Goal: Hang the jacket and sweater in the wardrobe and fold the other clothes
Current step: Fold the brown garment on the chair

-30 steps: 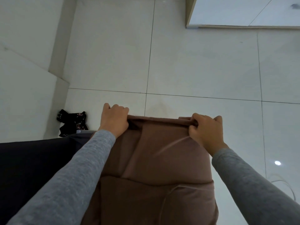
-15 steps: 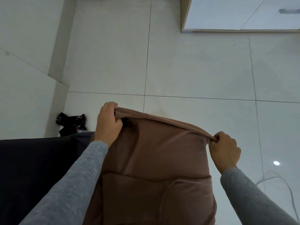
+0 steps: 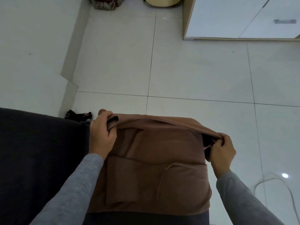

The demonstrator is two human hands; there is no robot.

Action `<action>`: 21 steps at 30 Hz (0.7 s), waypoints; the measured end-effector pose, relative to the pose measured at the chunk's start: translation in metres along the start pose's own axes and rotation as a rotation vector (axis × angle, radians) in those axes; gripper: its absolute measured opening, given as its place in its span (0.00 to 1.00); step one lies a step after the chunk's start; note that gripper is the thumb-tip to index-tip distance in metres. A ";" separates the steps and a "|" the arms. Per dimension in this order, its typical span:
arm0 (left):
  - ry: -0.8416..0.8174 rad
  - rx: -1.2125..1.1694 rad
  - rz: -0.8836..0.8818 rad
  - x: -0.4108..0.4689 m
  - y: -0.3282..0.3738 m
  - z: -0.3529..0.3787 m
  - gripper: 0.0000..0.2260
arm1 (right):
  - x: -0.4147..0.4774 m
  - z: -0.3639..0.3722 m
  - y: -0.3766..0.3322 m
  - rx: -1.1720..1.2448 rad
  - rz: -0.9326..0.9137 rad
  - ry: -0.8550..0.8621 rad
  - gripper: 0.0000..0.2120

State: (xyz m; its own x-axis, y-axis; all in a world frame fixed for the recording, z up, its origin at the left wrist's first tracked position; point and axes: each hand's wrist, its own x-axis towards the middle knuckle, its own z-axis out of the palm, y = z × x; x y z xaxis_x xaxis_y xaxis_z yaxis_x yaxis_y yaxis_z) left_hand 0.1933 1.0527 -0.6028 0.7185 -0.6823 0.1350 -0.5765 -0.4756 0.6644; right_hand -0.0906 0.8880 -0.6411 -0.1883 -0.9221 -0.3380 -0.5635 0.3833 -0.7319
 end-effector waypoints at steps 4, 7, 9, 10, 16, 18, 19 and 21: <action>0.019 0.136 0.084 -0.064 0.006 -0.020 0.15 | -0.010 -0.023 0.014 0.014 -0.007 0.030 0.16; -0.089 0.193 0.059 -0.111 0.000 -0.026 0.13 | -0.020 -0.043 0.024 0.015 -0.001 0.010 0.16; -0.265 0.226 0.020 -0.140 -0.012 -0.023 0.17 | -0.027 -0.051 0.038 0.003 0.030 -0.049 0.15; -0.394 0.232 -0.011 -0.158 -0.015 -0.023 0.19 | -0.034 -0.055 0.047 -0.009 0.055 -0.110 0.15; -0.281 -0.106 -0.266 -0.186 -0.011 -0.017 0.18 | -0.065 -0.046 0.062 -0.007 0.099 -0.326 0.09; -0.031 -0.096 -0.407 -0.168 -0.007 -0.010 0.16 | -0.068 -0.037 0.060 0.025 0.138 -0.269 0.10; 0.050 -0.093 -0.497 -0.159 -0.010 -0.009 0.17 | -0.070 -0.028 0.061 0.031 0.159 -0.249 0.10; 0.118 -0.143 -0.689 -0.136 -0.009 -0.008 0.20 | -0.067 -0.022 0.057 0.051 0.210 -0.232 0.07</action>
State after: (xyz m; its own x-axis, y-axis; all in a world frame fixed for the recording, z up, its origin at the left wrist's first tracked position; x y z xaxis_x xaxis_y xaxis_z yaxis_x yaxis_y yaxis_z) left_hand 0.1041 1.1541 -0.6217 0.9429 -0.1841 -0.2775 0.0751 -0.6942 0.7159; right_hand -0.1281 0.9705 -0.6473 -0.1049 -0.7881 -0.6066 -0.4898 0.5718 -0.6582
